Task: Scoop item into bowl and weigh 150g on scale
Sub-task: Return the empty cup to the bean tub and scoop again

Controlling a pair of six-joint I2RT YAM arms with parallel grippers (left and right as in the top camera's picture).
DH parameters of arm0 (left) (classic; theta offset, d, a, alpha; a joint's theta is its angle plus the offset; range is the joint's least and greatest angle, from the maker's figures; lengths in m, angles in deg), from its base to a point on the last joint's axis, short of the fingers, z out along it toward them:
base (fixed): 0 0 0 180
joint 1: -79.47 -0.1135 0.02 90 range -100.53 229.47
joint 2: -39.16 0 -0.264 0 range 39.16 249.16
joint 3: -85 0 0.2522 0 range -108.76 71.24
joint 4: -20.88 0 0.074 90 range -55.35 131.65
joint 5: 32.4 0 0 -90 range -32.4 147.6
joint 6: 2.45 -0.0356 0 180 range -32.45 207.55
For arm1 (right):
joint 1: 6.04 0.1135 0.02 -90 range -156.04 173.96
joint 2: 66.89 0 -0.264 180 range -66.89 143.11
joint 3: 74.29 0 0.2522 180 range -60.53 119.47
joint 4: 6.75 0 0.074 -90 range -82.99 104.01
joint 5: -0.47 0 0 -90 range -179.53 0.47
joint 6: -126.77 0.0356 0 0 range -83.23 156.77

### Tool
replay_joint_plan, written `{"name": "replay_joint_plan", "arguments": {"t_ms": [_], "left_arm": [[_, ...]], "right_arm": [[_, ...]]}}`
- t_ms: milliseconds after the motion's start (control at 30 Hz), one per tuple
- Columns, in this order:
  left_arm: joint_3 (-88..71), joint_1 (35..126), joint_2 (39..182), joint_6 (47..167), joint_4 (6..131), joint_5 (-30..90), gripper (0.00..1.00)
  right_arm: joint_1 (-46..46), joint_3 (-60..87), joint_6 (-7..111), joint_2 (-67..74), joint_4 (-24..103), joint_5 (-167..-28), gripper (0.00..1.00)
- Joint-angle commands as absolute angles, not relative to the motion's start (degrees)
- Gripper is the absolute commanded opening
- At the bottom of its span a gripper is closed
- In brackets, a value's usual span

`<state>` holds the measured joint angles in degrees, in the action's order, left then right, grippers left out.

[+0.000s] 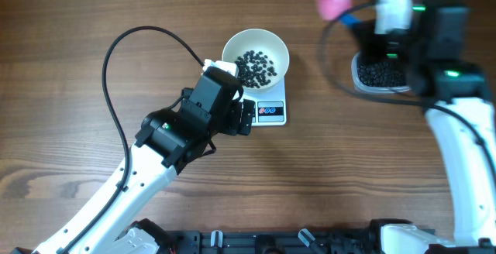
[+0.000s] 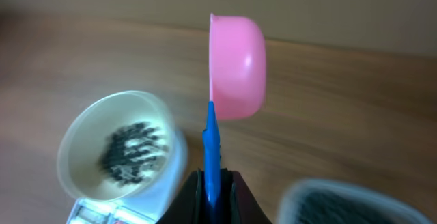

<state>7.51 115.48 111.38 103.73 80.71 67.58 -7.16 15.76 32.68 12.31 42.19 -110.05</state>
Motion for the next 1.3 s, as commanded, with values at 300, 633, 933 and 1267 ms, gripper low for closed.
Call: {"name": "replay_joint_plan", "arguments": {"t_ms": [300, 633, 933, 1267], "left_arm": [[6.6, 115.6, 111.5, 103.0, 80.6, 67.1, 1.0], [6.6, 115.6, 111.5, 103.0, 80.6, 67.1, 1.0], [6.6, 115.6, 111.5, 103.0, 80.6, 67.1, 1.0], [6.6, 115.6, 111.5, 103.0, 80.6, 67.1, 1.0]], "right_arm": [[-22.8, 15.8, 29.3, 20.1, 57.8, -92.5, 0.04], [-22.1, 15.8, 29.3, 28.5, 59.6, -98.4, 0.04], [-18.0, 15.8, 28.5, 30.5, 61.6, -102.0, 0.04], [-21.4, 15.9, 25.1, 29.4, 63.4, -112.6, 0.04]]}}
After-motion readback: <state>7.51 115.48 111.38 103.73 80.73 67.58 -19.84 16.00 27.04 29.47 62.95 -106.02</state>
